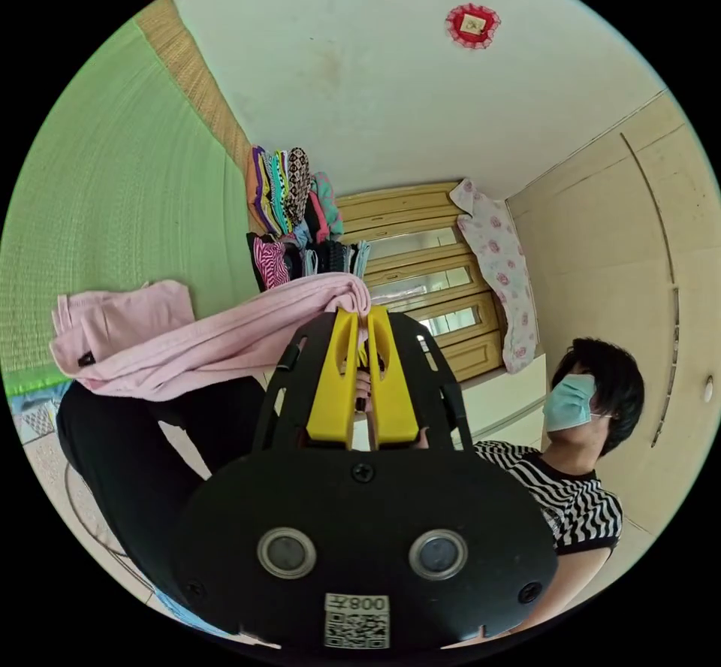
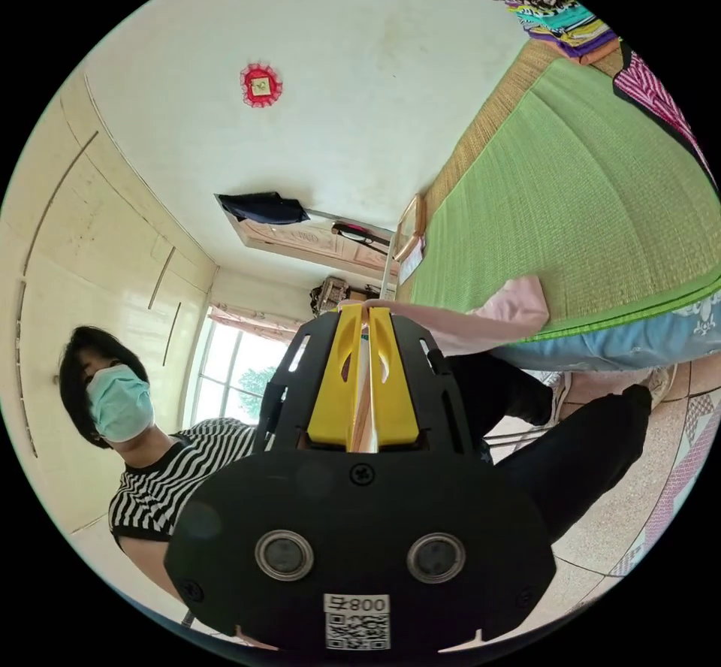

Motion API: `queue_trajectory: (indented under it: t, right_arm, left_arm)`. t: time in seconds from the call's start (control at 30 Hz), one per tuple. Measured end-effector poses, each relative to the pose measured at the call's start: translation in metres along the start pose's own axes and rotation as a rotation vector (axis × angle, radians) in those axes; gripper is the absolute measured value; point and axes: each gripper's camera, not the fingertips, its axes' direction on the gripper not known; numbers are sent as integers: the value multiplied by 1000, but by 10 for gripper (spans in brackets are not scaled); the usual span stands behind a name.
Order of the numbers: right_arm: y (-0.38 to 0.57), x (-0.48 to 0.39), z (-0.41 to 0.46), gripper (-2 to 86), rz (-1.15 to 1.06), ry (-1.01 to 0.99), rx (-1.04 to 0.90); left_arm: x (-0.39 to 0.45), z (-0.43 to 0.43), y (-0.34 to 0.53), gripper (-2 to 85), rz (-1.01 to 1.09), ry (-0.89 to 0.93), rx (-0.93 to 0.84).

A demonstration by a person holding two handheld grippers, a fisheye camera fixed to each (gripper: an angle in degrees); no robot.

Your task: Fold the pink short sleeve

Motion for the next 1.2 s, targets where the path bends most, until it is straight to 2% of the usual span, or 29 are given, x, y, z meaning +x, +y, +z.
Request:
queue_trajectory:
  t: [0.2,0.4,0.57,0.7,0.8,0.93,1.07,1.2]
  right_arm:
    - [-71,-31,-67,12,-40,29,100]
    - [-193,-84,-156,12,-141,79,185]
    - [-280,-141,-244,12,-232,195,261]
    - [-302,-154,-298,12,-237,308,293]
    - [-298,-133,-337,12,-183,368,313]
    - [-272,-63,-386,10,12,425,340]
    - [-242,3,-419,8,216,430,367]
    - [-230,20,-436,7,249,427,363]
  left_arm:
    - [11,115,-87,23,66,-54,-81]
    - [28,255,-198,23,170,-49,-110]
    - [50,386,-273,23,280,-33,-145]
    - [46,470,-298,22,327,-41,-198]
    - [22,534,-300,21,303,-30,-252]
    - [-43,621,-279,20,156,1,-371]
    - [-101,690,-258,20,2,-105,-499]
    - [-112,726,-261,20,-6,-99,-540]
